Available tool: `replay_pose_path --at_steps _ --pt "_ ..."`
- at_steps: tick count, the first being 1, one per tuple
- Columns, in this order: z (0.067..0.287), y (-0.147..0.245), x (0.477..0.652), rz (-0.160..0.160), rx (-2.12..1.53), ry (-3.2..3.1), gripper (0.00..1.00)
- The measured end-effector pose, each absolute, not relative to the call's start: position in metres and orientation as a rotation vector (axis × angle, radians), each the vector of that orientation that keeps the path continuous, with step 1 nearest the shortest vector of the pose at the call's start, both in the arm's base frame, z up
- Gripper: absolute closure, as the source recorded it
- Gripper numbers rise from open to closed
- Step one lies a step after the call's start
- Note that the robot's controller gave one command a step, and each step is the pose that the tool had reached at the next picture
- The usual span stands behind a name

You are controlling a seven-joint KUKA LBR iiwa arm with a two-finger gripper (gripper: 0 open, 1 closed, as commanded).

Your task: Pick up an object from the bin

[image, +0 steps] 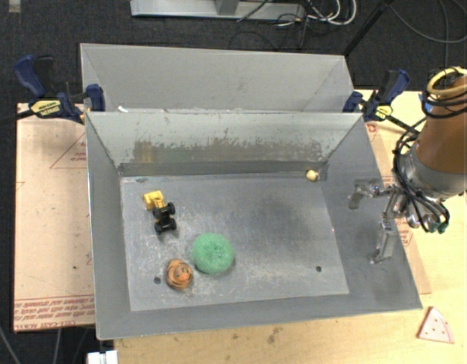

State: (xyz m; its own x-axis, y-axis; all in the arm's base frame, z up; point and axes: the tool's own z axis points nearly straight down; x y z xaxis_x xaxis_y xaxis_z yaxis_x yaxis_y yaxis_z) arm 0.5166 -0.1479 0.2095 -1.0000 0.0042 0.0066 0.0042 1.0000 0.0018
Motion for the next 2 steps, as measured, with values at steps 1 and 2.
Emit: replay_pose_path --at_steps 1,2 --pt "0.214 -0.147 0.518 0.0 0.0 -3.143 0.0" --pt "0.168 -0.116 0.535 0.003 0.109 -3.147 0.0"
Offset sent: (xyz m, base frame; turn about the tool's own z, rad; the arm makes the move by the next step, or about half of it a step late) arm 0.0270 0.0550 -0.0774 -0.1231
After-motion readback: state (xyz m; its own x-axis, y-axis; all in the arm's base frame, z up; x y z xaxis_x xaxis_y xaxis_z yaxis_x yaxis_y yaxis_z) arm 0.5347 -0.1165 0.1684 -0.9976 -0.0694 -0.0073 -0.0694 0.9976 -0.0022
